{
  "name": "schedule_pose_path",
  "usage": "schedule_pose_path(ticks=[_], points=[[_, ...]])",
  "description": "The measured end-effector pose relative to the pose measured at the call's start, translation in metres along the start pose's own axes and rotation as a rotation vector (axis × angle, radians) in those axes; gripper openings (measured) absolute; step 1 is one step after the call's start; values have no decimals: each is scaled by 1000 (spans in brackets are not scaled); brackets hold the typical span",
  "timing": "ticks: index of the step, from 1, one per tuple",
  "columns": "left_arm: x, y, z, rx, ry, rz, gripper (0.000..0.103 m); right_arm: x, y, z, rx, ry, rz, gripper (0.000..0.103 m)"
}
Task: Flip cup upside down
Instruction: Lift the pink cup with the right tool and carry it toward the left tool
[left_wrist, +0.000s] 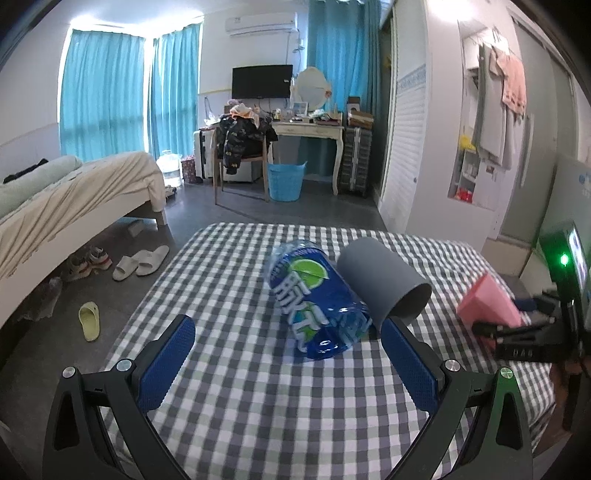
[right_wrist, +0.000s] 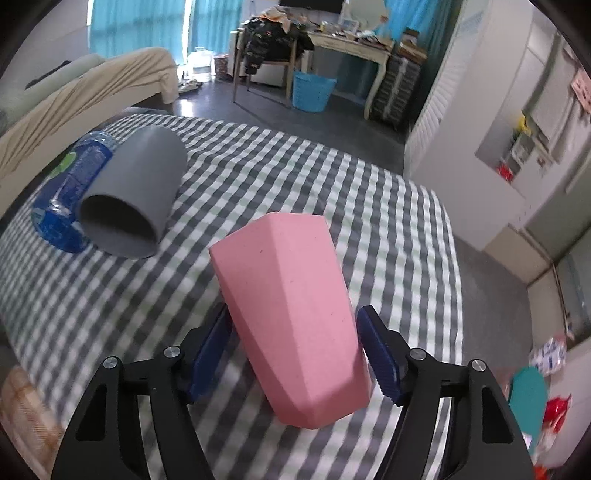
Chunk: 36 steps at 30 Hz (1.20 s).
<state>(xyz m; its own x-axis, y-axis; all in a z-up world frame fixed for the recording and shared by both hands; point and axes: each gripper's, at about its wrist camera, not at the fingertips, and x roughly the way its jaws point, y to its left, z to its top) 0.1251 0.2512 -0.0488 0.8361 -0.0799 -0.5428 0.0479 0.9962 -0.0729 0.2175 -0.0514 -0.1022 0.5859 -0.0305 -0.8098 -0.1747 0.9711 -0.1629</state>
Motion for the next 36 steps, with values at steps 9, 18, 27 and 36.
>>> schedule_pose_path(ticks=[9, 18, 27, 36], points=[[-29, 57, -7, -90, -34, 3, 103, -35, 60, -27, 132, 67, 58, 69], [-51, 95, -18, -131, -41, 23, 103, -53, 124, -30, 328, 81, 136, 68], [-55, 97, -23, -111, -37, 24, 103, -52, 139, -27, 357, 78, 91, 68], [-55, 65, -19, -54, -43, 56, 103, -98, 117, -19, 320, -56, 60, 82]])
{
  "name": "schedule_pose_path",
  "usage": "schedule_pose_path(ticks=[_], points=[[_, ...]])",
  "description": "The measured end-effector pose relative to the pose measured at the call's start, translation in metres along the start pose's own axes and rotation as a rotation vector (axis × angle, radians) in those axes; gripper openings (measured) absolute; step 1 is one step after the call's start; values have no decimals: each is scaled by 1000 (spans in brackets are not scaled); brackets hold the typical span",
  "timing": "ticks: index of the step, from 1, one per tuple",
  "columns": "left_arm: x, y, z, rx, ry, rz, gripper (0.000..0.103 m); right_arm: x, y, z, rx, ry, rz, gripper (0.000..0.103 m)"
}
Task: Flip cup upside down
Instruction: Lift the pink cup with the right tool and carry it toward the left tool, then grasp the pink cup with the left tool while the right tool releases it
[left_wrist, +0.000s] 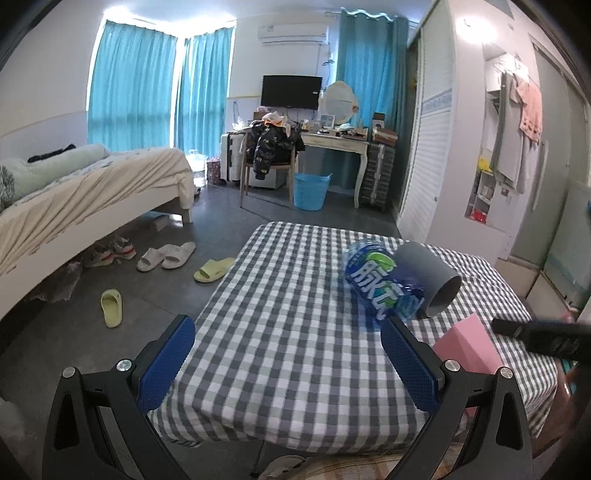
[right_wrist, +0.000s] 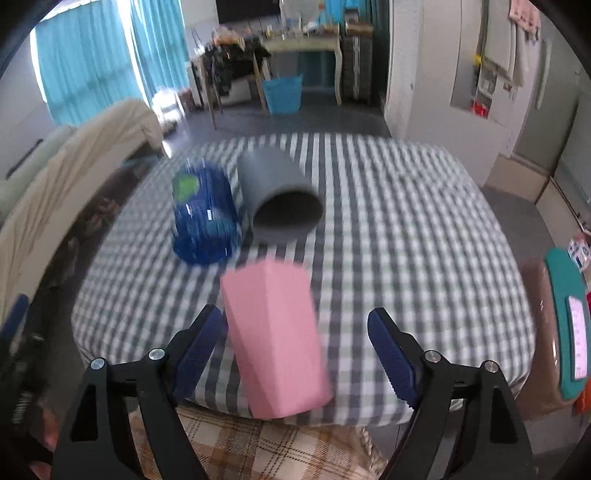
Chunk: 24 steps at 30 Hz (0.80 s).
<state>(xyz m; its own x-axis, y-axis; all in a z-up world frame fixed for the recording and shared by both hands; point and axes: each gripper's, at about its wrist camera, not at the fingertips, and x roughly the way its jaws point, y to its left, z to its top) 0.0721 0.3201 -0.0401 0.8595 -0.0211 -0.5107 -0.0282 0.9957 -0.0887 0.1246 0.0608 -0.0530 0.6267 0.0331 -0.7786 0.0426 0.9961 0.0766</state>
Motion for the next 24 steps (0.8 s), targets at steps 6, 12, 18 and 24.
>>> schedule_pose_path(ticks=[6, 12, 18, 24], points=[[-9, -50, 0, 41, -26, -21, 103, -49, -29, 4, -72, -224, -91, 83], [-15, -115, -20, 76, -2, -102, 103, -57, -76, -16, -42, -304, -91, 83], [-4, -156, -41, 120, 73, -142, 102, -49, -129, -22, 42, -257, -100, 83], [18, -166, -58, 87, 193, -150, 101, -45, -151, -32, 61, -252, -78, 83]])
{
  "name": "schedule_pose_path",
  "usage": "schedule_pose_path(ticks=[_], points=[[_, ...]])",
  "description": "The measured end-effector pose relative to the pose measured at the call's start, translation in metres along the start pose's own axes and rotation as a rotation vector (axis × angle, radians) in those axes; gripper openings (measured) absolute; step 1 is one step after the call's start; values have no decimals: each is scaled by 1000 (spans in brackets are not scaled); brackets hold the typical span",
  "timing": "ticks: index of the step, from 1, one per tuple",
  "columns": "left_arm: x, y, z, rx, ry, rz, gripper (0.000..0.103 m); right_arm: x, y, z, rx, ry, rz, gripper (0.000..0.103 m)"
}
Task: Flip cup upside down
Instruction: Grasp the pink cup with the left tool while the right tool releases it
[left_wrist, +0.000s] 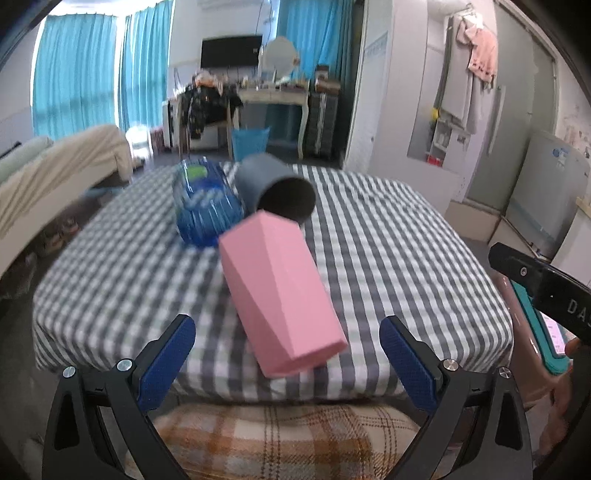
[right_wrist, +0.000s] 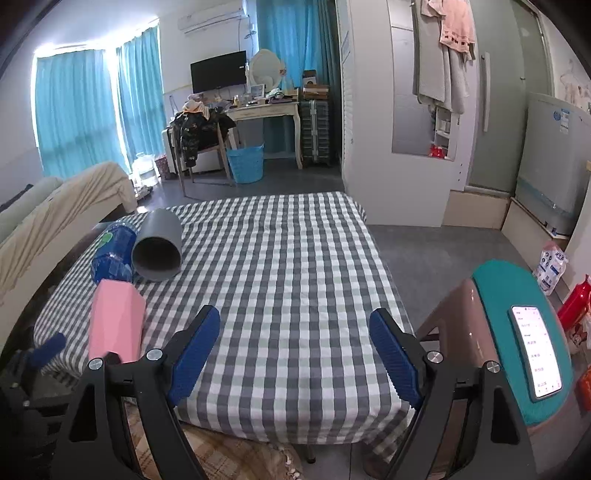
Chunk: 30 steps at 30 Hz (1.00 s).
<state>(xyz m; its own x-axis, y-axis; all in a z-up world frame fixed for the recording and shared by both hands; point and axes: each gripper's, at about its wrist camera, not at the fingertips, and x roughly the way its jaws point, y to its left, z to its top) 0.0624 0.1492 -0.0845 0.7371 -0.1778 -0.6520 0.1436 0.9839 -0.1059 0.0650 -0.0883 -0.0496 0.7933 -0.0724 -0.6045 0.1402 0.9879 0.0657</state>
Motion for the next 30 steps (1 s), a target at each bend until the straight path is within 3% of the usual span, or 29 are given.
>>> schedule_pose_path(ticks=[4, 6, 11, 30], points=[[4, 1, -3, 3, 8, -3, 95, 4, -5, -6, 13, 12, 11, 83], [9, 1, -4, 6, 31, -6, 74, 6, -7, -10, 15, 14, 13, 83], [19, 4, -4, -7, 66, -39, 66, 11, -6, -14, 12, 26, 24, 83], [-17, 17, 25, 28, -45, -34, 57, 13, 4, -19, -1, 24, 23, 83]])
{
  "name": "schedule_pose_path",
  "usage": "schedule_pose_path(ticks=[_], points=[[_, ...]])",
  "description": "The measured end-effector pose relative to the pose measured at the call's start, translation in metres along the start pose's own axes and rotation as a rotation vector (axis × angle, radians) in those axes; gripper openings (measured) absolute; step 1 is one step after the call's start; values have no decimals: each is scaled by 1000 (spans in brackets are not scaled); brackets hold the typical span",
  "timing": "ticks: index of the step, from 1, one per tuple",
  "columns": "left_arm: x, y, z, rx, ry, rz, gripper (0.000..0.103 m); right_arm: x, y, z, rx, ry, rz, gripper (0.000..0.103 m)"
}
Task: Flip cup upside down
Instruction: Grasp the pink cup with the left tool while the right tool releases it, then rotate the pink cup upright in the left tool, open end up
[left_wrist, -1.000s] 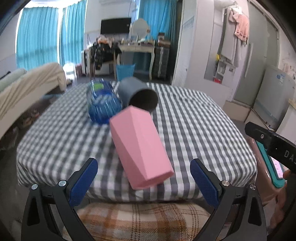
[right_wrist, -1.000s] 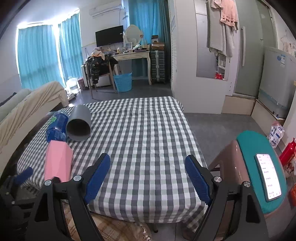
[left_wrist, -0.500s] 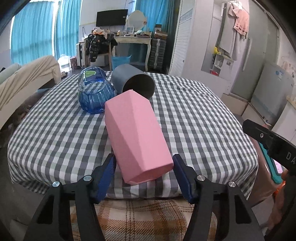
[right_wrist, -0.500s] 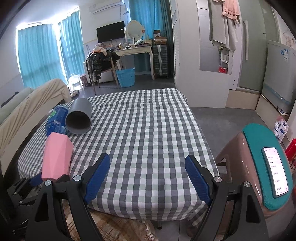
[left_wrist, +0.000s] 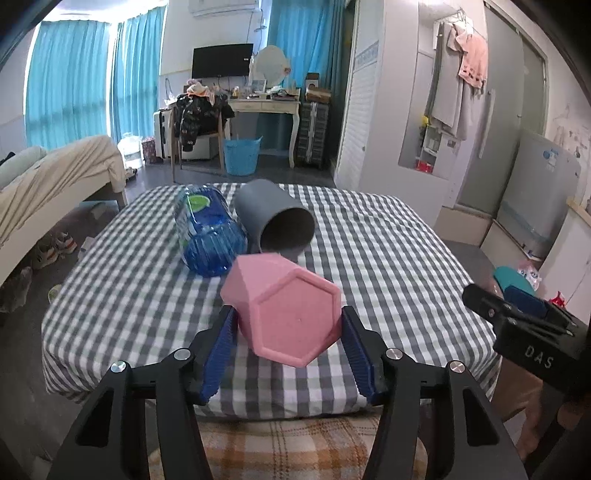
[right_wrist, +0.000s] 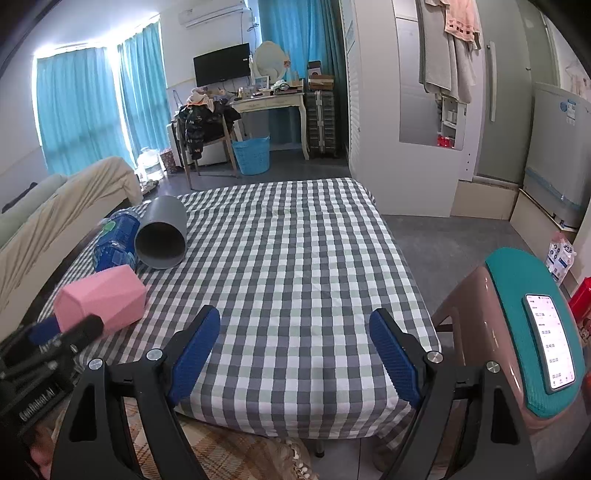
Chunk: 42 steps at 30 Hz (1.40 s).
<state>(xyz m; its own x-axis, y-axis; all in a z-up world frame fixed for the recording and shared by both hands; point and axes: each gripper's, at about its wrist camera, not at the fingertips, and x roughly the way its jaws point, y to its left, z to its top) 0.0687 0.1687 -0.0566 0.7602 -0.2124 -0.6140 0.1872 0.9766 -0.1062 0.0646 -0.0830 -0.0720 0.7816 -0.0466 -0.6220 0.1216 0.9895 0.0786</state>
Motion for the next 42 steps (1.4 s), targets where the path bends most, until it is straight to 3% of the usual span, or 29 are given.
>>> schedule_pose_path(ticks=[10, 22, 31, 34, 36, 42], points=[[25, 11, 24, 2, 6, 37, 55, 4, 5, 0, -6, 14, 2, 83], [17, 11, 30, 17, -6, -16, 55, 16, 3, 5, 8, 28, -14, 83], [28, 10, 26, 41, 1, -11, 55, 18, 9, 2, -1, 31, -7, 83], [32, 7, 25, 85, -10, 0, 59, 17, 7, 1, 0, 26, -8, 83], [37, 8, 22, 103, -8, -5, 80, 16, 6, 0, 1, 24, -12, 83], [55, 15, 15, 112, 13, 13, 80, 18, 4, -1, 4, 31, -14, 83]])
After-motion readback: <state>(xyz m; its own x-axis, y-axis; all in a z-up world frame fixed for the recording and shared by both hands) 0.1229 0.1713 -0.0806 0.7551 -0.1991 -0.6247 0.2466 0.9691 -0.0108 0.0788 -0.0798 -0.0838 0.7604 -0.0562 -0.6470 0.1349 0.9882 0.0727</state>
